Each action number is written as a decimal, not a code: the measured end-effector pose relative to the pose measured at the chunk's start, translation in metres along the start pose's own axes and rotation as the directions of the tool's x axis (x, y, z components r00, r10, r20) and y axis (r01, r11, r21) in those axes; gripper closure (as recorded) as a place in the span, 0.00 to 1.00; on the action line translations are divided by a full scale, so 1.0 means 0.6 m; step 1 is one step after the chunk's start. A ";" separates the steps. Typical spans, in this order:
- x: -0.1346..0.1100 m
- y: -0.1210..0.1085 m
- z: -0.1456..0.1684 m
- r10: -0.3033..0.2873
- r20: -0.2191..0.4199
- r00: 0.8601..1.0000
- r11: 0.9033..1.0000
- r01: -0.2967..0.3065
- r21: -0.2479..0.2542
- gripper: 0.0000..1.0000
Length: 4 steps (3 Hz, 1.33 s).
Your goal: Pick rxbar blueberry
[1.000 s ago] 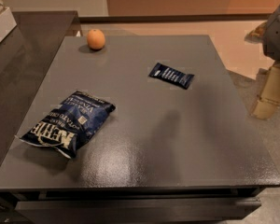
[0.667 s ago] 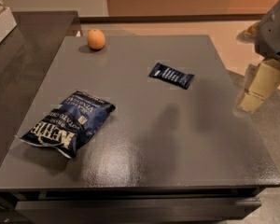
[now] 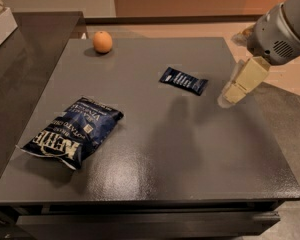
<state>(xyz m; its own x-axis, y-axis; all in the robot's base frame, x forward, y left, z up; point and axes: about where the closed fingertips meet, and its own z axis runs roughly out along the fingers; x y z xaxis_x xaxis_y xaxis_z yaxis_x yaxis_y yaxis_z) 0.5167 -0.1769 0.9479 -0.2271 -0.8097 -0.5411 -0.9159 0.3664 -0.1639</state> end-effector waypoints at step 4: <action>-0.059 -0.065 0.201 0.154 0.079 0.985 0.988 -0.155 0.000 0.00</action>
Offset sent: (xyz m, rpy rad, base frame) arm 0.0900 0.0650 -0.0605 0.1515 0.0146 -0.1218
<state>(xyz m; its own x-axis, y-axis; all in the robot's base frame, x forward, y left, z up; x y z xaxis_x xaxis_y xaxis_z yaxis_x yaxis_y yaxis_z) 0.6005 -0.1074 0.8736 -0.3388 -0.7049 -0.6232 -0.8699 0.4871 -0.0780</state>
